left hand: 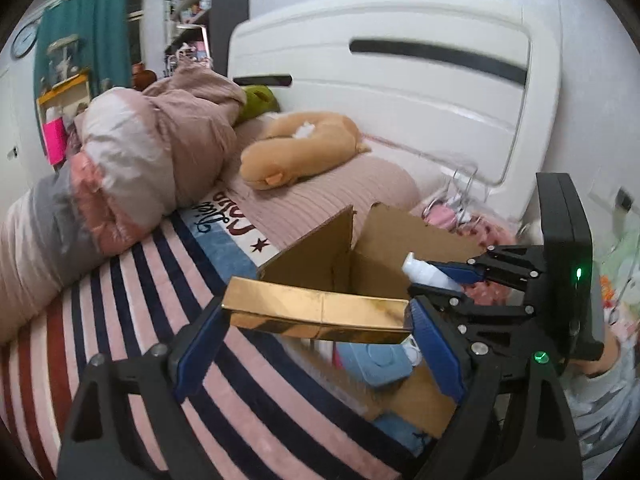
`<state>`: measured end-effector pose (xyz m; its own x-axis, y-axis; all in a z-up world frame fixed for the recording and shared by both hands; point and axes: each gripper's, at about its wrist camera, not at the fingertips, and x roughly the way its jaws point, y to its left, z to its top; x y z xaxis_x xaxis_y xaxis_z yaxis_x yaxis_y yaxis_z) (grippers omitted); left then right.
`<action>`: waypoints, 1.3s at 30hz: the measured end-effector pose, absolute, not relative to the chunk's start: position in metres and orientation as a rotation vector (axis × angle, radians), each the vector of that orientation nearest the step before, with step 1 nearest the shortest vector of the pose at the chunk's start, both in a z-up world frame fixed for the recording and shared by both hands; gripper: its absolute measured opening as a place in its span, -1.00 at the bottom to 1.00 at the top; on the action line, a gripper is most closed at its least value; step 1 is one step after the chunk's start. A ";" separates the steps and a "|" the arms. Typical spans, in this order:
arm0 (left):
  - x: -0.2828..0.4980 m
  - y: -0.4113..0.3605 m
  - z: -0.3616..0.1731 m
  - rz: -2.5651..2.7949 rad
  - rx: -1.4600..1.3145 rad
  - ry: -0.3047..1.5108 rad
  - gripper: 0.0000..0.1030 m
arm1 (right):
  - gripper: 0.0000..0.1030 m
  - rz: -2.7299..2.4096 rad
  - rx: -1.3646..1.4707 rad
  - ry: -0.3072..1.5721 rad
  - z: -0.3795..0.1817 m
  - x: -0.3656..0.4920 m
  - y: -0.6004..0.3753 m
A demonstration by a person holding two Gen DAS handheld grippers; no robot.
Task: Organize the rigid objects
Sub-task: 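Carry the gold bar and pump bottle into the box and open both grippers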
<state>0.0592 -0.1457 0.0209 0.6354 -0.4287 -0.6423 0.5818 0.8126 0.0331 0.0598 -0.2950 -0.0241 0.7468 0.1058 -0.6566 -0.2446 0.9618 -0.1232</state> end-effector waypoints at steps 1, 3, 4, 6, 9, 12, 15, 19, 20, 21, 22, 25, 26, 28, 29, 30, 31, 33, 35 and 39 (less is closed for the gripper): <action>0.066 -0.155 0.018 -0.572 0.274 0.674 0.72 | -0.61 0.181 -0.223 0.725 -0.032 0.066 -0.299; 0.077 -0.168 0.011 -0.553 0.319 0.691 0.72 | -0.59 0.182 -0.231 0.748 -0.039 0.072 -0.307; 0.084 -0.175 0.007 -0.540 0.350 0.701 0.72 | -0.59 0.192 -0.227 0.753 -0.041 0.073 -0.309; 0.094 -0.183 0.001 -0.515 0.386 0.712 0.72 | -0.59 0.212 -0.231 0.751 -0.044 0.073 -0.310; 0.107 -0.190 -0.007 -0.491 0.429 0.721 0.72 | -0.59 0.234 -0.240 0.743 -0.044 0.074 -0.309; 0.117 -0.194 -0.018 -0.459 0.484 0.723 0.72 | -0.59 0.248 -0.233 0.742 -0.044 0.074 -0.311; 0.121 -0.195 -0.025 -0.441 0.519 0.725 0.72 | -0.59 0.259 -0.227 0.750 -0.048 0.076 -0.310; 0.124 -0.193 -0.031 -0.438 0.537 0.730 0.72 | -0.59 0.261 -0.231 0.752 -0.049 0.077 -0.308; 0.125 -0.192 -0.033 -0.433 0.542 0.734 0.72 | -0.59 0.264 -0.232 0.752 -0.048 0.078 -0.309; 0.126 -0.193 -0.034 -0.430 0.545 0.737 0.72 | -0.59 0.266 -0.231 0.753 -0.048 0.078 -0.309; 0.126 -0.192 -0.035 -0.430 0.551 0.736 0.72 | -0.59 0.267 -0.230 0.755 -0.048 0.079 -0.309; 0.124 -0.193 -0.038 -0.428 0.562 0.737 0.72 | -0.59 0.264 -0.234 0.758 -0.048 0.080 -0.308; 0.123 -0.193 -0.039 -0.426 0.565 0.733 0.72 | -0.59 0.263 -0.235 0.759 -0.048 0.080 -0.308; 0.122 -0.192 -0.040 -0.417 0.572 0.731 0.72 | -0.59 0.261 -0.235 0.761 -0.049 0.079 -0.308; 0.122 -0.191 -0.040 -0.412 0.576 0.730 0.72 | -0.59 0.261 -0.234 0.762 -0.049 0.079 -0.308; 0.122 -0.191 -0.041 -0.408 0.581 0.730 0.72 | -0.58 0.263 -0.231 0.763 -0.049 0.079 -0.308; 0.123 -0.189 -0.042 -0.403 0.587 0.734 0.73 | -0.58 0.265 -0.229 0.765 -0.049 0.080 -0.308; 0.123 -0.187 -0.042 -0.398 0.579 0.741 0.72 | -0.58 0.261 -0.234 0.766 -0.049 0.080 -0.307; 0.122 -0.182 -0.040 -0.402 0.553 0.743 0.72 | -0.58 0.257 -0.236 0.768 -0.049 0.081 -0.306; 0.116 -0.170 -0.027 -0.403 0.496 0.719 0.73 | -0.57 0.259 -0.233 0.772 -0.046 0.080 -0.305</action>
